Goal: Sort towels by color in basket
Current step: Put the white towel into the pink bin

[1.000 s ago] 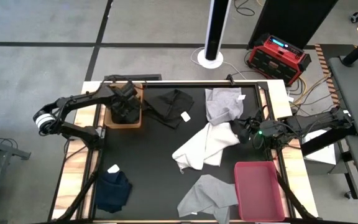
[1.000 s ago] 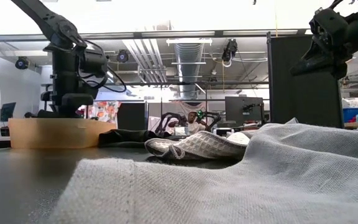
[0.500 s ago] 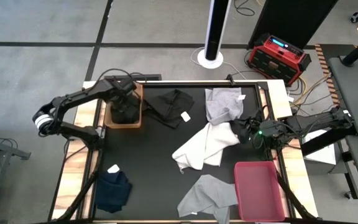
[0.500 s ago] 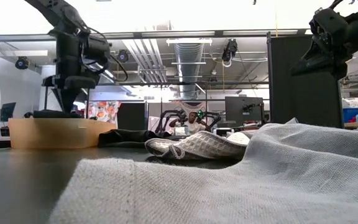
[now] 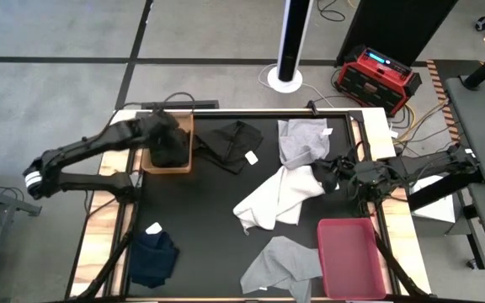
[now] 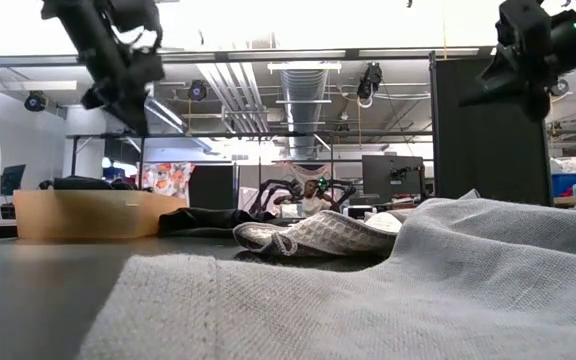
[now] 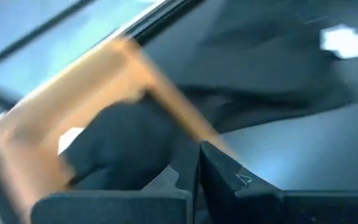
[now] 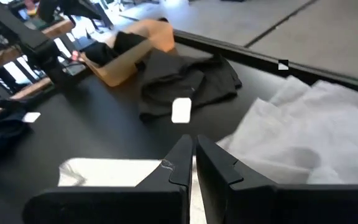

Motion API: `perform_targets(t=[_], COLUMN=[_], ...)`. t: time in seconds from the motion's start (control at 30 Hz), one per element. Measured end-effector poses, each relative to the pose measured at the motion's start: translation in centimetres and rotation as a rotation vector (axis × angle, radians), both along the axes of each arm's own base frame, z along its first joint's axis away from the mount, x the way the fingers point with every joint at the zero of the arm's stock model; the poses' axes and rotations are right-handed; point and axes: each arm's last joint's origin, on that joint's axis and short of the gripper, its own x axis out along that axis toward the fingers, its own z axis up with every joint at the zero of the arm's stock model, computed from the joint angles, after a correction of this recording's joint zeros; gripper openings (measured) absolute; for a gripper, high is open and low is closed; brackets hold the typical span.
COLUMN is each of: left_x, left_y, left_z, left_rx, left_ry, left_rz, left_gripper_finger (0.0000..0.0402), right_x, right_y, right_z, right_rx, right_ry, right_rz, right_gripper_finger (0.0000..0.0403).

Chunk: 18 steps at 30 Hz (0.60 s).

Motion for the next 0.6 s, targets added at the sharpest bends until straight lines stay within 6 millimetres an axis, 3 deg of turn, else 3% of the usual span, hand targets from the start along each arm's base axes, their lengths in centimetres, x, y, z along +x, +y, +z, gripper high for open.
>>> perform_targets(t=[0.33, 0.6], left_x=[2.3, 3.5], left_y=[-7.5, -12.3], left_z=[-1.9, -2.5], left_rx=[0.161, 0.319], left_ry=[-0.140, -0.264], left_rz=[-0.242, -0.307], left_gripper_finger=[0.0000, 0.0000], right_x=[3.2, 6.6], right_y=[0.8, 2.4], right_z=[1.2, 3.7], right_rx=[-0.037, -0.111], right_ry=[0.054, 0.134], right_rz=[0.067, 0.195], right_gripper_finger=[0.0013, 0.0013])
